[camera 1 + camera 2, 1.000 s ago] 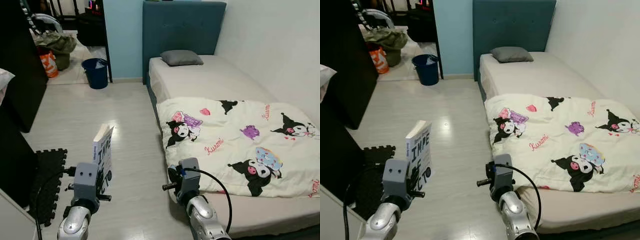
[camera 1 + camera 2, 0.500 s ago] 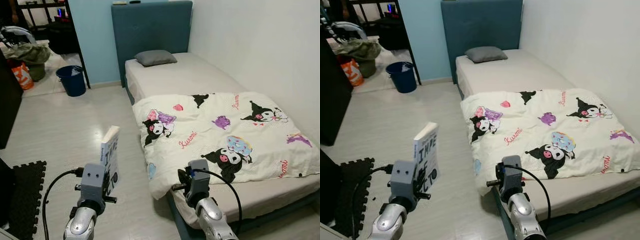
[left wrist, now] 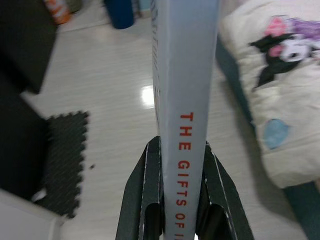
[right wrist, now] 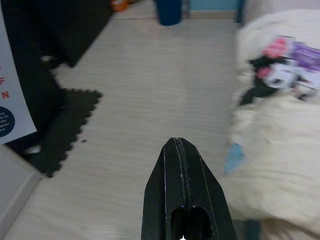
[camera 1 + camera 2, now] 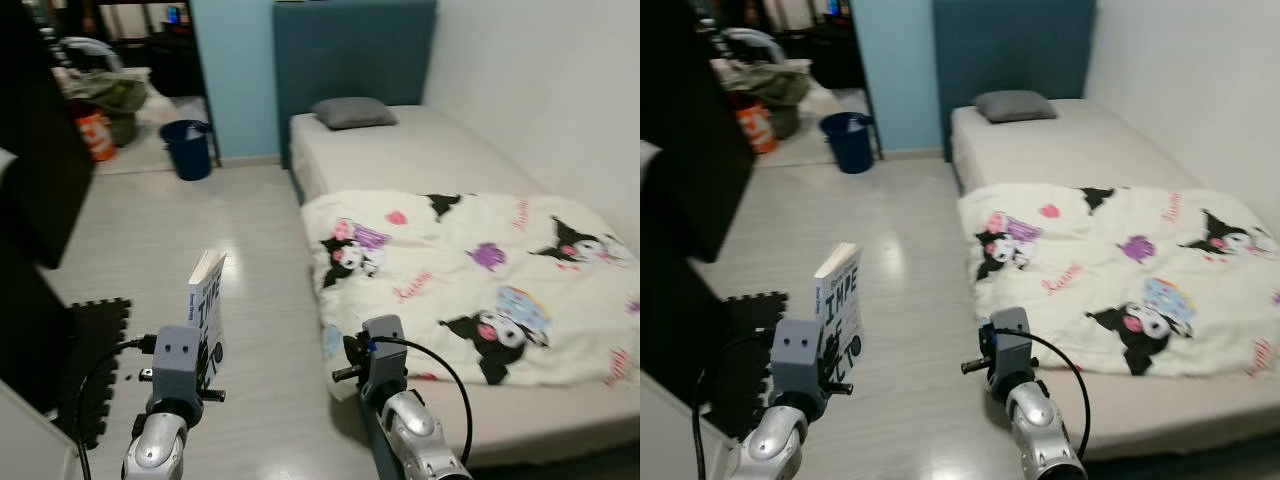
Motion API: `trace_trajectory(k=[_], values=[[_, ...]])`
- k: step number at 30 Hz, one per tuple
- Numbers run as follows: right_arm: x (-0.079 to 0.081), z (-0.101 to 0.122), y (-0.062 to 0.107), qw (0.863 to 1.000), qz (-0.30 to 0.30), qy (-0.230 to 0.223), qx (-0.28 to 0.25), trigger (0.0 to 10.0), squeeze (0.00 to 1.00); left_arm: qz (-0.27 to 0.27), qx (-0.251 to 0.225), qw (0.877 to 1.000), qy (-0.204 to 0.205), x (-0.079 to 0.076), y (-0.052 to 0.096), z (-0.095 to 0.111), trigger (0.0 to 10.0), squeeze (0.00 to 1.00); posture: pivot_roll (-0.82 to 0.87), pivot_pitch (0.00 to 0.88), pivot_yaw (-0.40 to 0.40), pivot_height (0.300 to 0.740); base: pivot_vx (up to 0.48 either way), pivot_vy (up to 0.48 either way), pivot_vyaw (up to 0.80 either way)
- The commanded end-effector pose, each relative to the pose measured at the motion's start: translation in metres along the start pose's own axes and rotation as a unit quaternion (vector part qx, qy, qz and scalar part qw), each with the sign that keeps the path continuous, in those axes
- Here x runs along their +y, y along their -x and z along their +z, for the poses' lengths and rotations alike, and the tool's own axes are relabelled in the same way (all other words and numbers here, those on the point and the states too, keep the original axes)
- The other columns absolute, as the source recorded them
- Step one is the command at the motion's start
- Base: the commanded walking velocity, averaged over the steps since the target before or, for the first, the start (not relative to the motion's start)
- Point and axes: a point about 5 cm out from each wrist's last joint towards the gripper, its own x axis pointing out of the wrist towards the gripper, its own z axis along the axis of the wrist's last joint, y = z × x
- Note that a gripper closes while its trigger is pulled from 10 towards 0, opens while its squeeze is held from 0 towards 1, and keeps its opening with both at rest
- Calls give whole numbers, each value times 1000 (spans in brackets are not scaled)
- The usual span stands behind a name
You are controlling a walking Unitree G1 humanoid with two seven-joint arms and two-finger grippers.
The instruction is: Clean up the room
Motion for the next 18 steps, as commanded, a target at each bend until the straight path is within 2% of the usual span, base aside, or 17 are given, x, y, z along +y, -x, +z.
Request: trace_trajectory(k=[1,9,18], values=[[1,-3,1,1000,3,1,4,10000,0,1,-7,1000,-4,-2,-2,2,10000,0,25,97,-23,740,0,0,800],[-3,-2,1,1000,-1,1,0,10000,0,-5,-16,1000,8,-7,-5,7,10000,0,23,96,-26,740,0,0,800],[-6,-2,1,1000,-12,-15,3,10000,0,-11,-30,999,19,-7,-7,12,10000,0,20,91,-34,740,0,0,0]])
